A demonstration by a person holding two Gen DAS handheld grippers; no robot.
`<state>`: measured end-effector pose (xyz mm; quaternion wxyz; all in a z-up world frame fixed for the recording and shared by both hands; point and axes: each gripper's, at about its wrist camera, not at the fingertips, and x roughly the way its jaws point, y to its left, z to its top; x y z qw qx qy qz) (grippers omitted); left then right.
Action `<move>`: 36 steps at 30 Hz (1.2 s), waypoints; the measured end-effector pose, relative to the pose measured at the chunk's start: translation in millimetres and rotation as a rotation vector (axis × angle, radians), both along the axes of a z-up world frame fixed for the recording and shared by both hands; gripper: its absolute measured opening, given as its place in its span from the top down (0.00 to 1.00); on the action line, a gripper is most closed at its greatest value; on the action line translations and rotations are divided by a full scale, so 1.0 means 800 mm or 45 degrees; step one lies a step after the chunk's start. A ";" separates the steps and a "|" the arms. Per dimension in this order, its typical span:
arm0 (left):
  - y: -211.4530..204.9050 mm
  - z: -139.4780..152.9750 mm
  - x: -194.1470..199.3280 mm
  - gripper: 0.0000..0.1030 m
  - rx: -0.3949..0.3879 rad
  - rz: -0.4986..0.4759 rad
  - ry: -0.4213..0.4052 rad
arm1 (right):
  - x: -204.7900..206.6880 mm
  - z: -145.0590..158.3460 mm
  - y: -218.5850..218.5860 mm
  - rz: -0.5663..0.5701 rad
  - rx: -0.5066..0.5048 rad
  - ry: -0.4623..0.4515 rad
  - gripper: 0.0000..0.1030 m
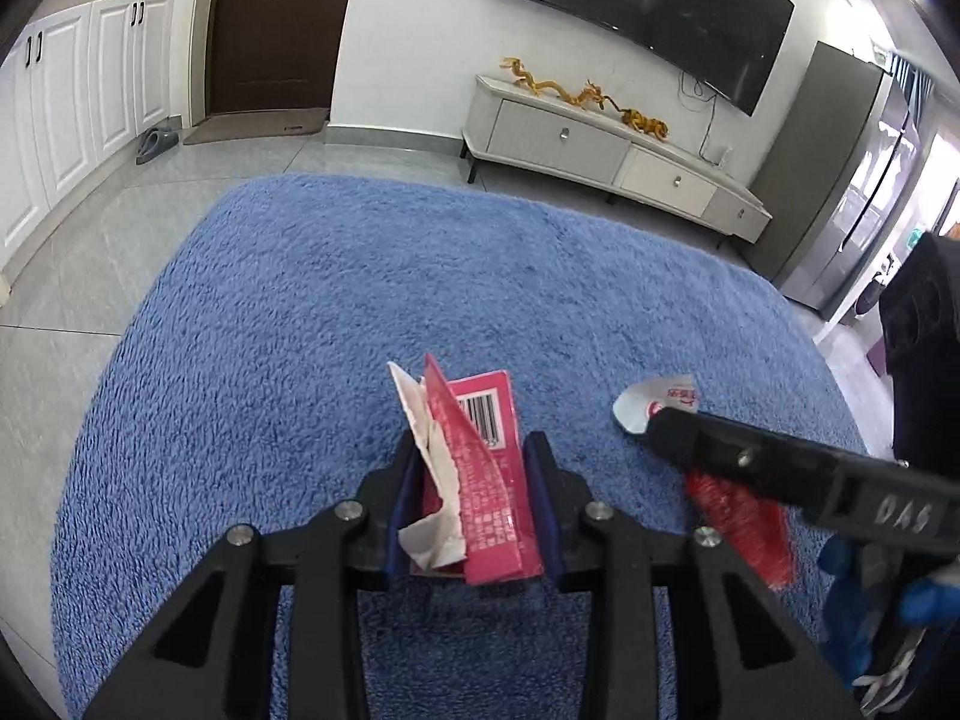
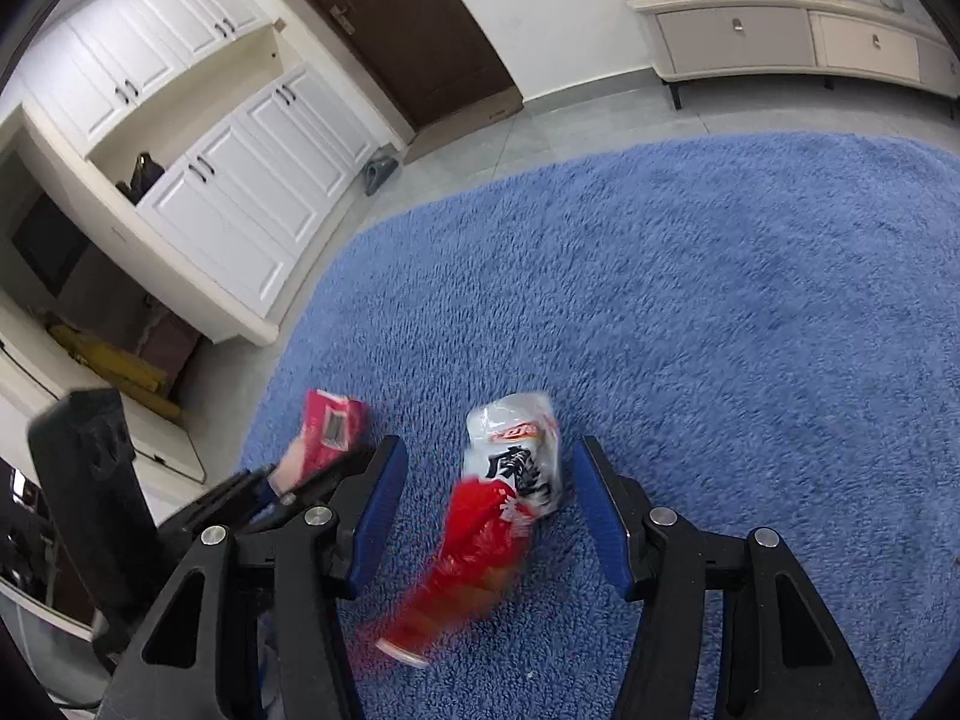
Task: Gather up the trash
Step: 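Grasp the pink-and-white wrapper with the left tool while the right tool grasps the red-and-white wrapper, then carry both wrappers over the bin and open both tools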
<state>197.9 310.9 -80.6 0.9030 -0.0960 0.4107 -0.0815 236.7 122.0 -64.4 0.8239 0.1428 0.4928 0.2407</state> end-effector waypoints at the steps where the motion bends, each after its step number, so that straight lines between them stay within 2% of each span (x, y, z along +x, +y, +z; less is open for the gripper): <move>1: 0.000 0.000 0.000 0.69 0.005 0.000 -0.001 | -0.002 -0.002 0.003 0.004 -0.017 -0.012 0.47; 5: 0.001 0.000 -0.002 0.69 0.002 0.002 -0.002 | -0.008 -0.004 0.005 0.004 -0.064 -0.046 0.63; 8: -0.001 -0.001 -0.003 0.69 0.010 0.006 -0.003 | -0.013 -0.006 -0.004 0.009 -0.066 -0.042 0.69; 17: -0.005 0.004 -0.007 0.69 0.050 0.073 -0.007 | -0.055 -0.003 -0.018 0.065 -0.121 -0.074 0.70; 21: -0.006 0.007 -0.024 0.69 -0.029 0.081 -0.013 | -0.076 0.001 -0.020 0.091 -0.131 -0.097 0.77; 24: -0.017 0.012 -0.039 0.69 -0.012 0.074 -0.022 | -0.091 0.006 -0.028 0.093 -0.111 -0.108 0.80; 30: -0.043 0.037 -0.065 0.69 -0.012 0.048 -0.066 | -0.113 0.028 -0.061 0.039 -0.030 -0.143 0.82; 36: -0.089 0.070 -0.083 0.69 -0.061 -0.047 -0.118 | -0.142 0.067 -0.129 -0.095 0.043 -0.224 0.82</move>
